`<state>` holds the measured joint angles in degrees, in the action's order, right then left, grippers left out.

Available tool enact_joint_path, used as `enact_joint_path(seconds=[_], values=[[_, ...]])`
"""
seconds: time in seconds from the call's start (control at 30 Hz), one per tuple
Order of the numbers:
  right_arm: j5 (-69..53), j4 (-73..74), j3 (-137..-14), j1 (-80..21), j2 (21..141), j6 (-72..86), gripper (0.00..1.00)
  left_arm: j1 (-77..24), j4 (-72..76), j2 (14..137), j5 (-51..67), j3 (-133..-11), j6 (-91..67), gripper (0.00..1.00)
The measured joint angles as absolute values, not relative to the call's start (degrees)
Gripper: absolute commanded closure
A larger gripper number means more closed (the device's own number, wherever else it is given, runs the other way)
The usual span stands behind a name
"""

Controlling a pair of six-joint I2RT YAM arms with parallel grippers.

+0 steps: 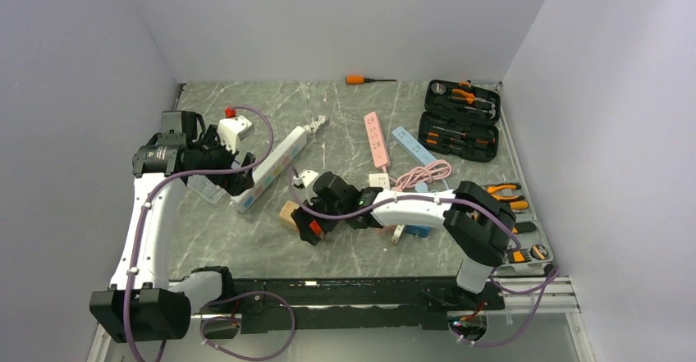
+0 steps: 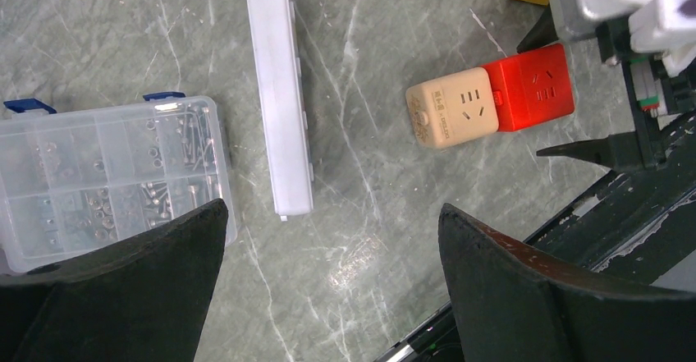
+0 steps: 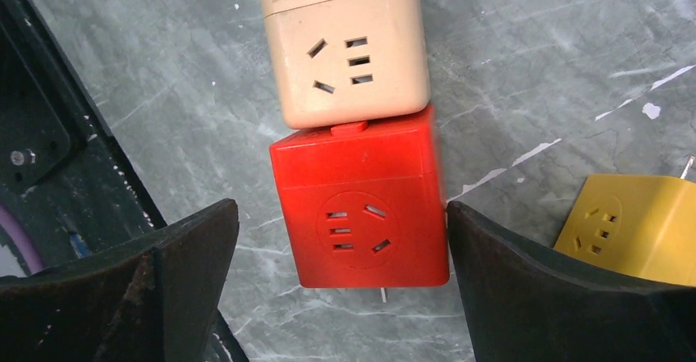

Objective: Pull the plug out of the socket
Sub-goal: Pick up the socket from the center of the board.

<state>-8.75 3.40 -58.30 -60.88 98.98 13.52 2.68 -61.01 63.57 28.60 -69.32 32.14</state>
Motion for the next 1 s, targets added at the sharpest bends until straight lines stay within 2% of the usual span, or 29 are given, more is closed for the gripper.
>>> enact_joint_path(seconds=[0.17, 0.3, 0.47, 0.6, 0.7, 0.77, 0.83, 1.0], values=[[-4.3, 4.1, -59.5, -63.2, 100.8, 12.4, 0.05, 2.7, -61.2, 63.6, 28.6, -69.3, 32.2, 0.01], [-0.5, 4.3, -60.2, -64.4, 103.1, 11.4, 0.12, 2.7, -61.2, 63.6, 28.7, -69.3, 32.4, 0.01], [2.0, 4.3, -60.2, -64.7, 104.9, 10.5, 0.32, 2.7, -61.2, 63.6, 28.7, -69.3, 32.6, 0.01], [3.1, 4.1, -60.2, -64.7, 105.2, 9.8, 0.58, 2.7, -61.2, 63.6, 28.7, -69.3, 33.3, 0.01], [3.9, 4.0, -60.2, -65.0, 105.2, 9.6, 0.83, 2.7, -61.3, 63.6, 28.9, -69.3, 33.7, 0.01], [4.3, 4.1, -60.1, -65.2, 105.0, 9.6, 0.93, 2.7, -61.8, 63.6, 29.6, -69.2, 34.2, 0.01], [4.4, 4.8, -59.6, -65.4, 104.0, 9.5, 1.0, 2.7, -62.7, 63.6, 30.9, -69.1, 35.6, 0.01], [4.3, 9.4, -57.8, -65.9, 96.1, 9.4, 1.0, 2.7, -66.7, 63.6, 36.6, -69.1, 41.6, 0.01]])
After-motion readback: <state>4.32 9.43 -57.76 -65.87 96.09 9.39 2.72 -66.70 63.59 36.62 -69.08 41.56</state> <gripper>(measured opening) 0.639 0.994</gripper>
